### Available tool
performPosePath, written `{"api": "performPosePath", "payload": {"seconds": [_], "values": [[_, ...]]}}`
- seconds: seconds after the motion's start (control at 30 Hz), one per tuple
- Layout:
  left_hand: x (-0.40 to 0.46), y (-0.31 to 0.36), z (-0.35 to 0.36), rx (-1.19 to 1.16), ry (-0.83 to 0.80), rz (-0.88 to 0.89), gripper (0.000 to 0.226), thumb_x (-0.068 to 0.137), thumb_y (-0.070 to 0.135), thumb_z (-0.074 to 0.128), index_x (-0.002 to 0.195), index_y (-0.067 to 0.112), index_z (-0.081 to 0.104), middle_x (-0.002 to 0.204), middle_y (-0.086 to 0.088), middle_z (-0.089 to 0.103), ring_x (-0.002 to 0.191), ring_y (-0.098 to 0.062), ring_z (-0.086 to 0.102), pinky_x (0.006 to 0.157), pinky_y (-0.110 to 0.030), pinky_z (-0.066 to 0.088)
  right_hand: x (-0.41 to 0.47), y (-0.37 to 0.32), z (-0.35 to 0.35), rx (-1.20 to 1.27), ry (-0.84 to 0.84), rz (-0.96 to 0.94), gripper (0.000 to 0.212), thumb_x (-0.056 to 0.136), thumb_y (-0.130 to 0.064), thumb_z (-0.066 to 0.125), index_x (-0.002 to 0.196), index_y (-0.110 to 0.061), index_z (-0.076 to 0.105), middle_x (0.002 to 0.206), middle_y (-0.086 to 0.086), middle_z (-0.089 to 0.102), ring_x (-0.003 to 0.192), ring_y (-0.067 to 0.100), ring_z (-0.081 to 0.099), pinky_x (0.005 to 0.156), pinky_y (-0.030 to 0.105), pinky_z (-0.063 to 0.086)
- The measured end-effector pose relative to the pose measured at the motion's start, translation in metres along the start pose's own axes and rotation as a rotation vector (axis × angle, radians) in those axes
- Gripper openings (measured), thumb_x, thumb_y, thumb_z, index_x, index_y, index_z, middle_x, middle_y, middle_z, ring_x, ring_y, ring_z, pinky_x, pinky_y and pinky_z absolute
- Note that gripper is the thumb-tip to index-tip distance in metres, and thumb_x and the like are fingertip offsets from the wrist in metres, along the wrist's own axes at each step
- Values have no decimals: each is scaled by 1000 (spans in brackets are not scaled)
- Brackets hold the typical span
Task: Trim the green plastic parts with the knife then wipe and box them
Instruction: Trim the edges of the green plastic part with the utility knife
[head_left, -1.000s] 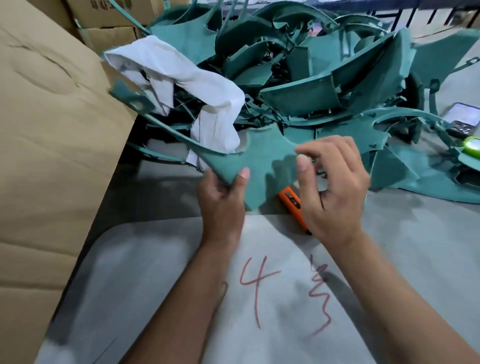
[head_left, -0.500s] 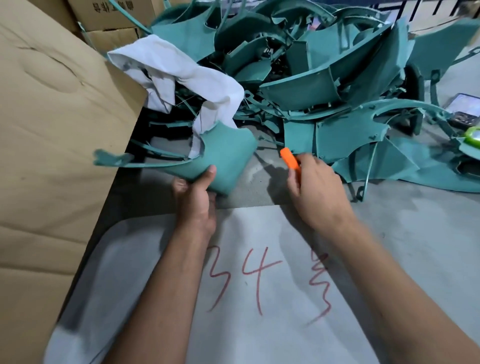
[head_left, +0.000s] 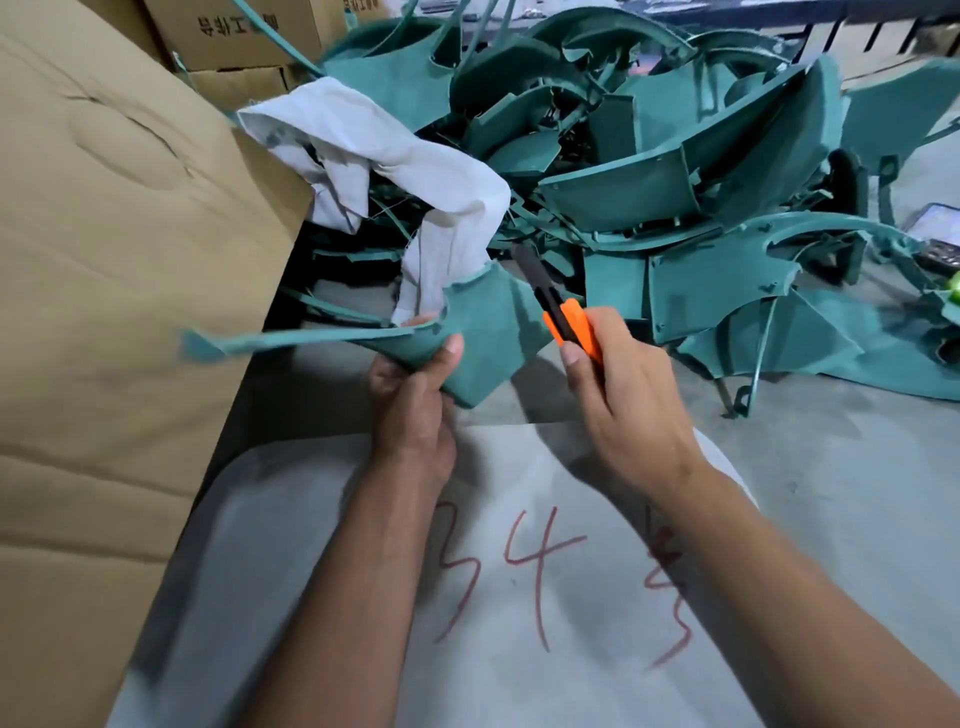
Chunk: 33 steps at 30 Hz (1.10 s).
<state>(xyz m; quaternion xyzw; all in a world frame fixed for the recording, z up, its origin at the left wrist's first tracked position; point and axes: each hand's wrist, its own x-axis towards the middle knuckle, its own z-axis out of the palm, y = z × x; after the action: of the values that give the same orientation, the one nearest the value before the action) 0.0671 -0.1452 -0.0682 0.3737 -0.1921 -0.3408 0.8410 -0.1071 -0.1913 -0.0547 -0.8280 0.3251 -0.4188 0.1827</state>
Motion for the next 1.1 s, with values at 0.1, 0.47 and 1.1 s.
{"api": "performPosePath", "payload": {"seconds": [0.1,0.47,1.1], "values": [[-3,0,3,-19,-119,-11,35,73,-10,62,69,23,73,84,4,75,87,-11,71,94,-33,54,-1,-2,3,63,-12,44,10,111,-27,46,110,-19,51,63,-4,54,53,15,50,50,37,41],[2,3,-5,-138,-149,-81,49,70,-22,49,55,23,66,81,3,68,99,-18,63,113,-35,39,4,11,-2,61,2,192,28,107,-26,49,80,-23,46,62,4,56,59,15,52,57,29,42],[11,19,-10,-146,-78,102,75,80,-36,29,43,21,61,116,-5,65,121,-23,54,102,-23,47,9,20,-17,-6,-81,238,25,107,-24,52,84,-20,58,63,-1,56,57,20,50,53,22,38]]}}
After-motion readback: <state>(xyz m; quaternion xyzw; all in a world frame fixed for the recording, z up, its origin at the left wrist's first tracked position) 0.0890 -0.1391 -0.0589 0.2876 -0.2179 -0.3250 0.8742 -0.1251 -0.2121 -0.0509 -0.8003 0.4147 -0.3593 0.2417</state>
